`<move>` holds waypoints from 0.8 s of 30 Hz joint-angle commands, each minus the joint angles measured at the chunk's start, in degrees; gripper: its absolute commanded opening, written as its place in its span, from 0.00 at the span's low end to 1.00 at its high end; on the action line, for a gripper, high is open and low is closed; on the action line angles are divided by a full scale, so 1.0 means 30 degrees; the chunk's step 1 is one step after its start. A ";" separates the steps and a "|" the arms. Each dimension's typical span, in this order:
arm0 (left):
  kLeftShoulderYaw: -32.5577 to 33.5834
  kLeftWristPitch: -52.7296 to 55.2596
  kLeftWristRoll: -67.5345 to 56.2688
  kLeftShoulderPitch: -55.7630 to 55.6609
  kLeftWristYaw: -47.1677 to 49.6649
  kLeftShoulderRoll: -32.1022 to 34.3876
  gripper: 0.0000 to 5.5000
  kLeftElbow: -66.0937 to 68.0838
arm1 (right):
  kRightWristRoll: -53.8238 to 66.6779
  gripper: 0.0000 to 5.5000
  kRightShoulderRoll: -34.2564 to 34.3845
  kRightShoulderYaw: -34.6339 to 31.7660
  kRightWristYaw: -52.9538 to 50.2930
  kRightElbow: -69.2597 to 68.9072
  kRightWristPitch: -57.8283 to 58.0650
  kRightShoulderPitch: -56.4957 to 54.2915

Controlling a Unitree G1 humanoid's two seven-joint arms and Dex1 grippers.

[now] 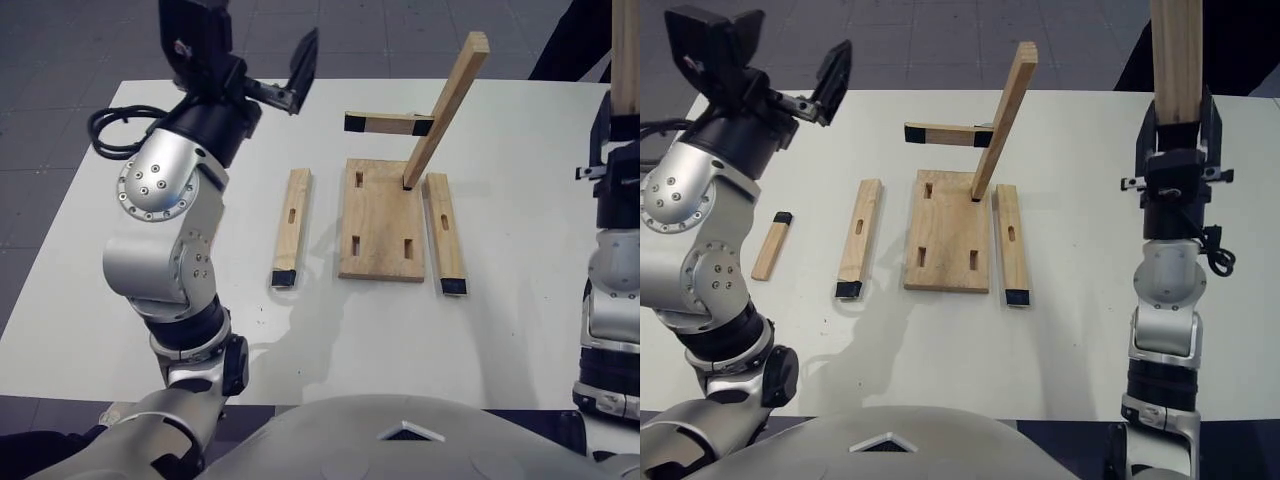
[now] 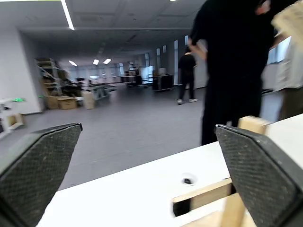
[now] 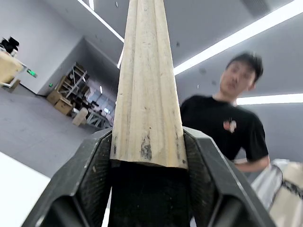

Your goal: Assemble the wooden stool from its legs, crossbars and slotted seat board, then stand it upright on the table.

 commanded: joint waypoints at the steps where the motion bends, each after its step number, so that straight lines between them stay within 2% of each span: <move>1: 0.1245 0.2611 -0.2520 -0.2246 0.0869 -0.1651 0.95 -0.0174 | -0.2453 0.37 -0.0789 0.0691 -0.1050 0.0813 -0.1679 -0.1633; 9: 0.4143 0.6066 -0.6005 -0.5371 0.4731 -0.6009 0.95 0.0506 | -0.8145 0.37 -0.1285 0.2445 -0.4565 0.1854 -0.4568 -0.2687; 12: 0.5254 0.6954 -0.7920 -0.5166 0.6151 -0.8033 0.95 0.0723 | -0.8951 0.37 -0.1073 0.2888 -0.5493 0.2535 -0.4435 -0.3369; 16: 0.6065 0.7032 -1.1142 -0.4570 0.8057 -0.9595 0.95 0.1158 | -0.9588 0.37 -0.0645 0.3438 -0.6239 0.2959 -0.3781 -0.4239; 21: 0.5623 0.4466 -1.5718 -0.4394 1.0479 -0.9655 0.95 0.2807 | -1.0017 0.37 -0.0022 0.4070 -0.6812 0.3021 -0.3226 -0.4637; 24: 0.4028 0.3469 -1.5785 -0.3598 0.9510 -0.7042 0.95 0.3476 | -0.9853 0.37 0.0021 0.4345 -0.6804 0.3171 -0.3306 -0.4658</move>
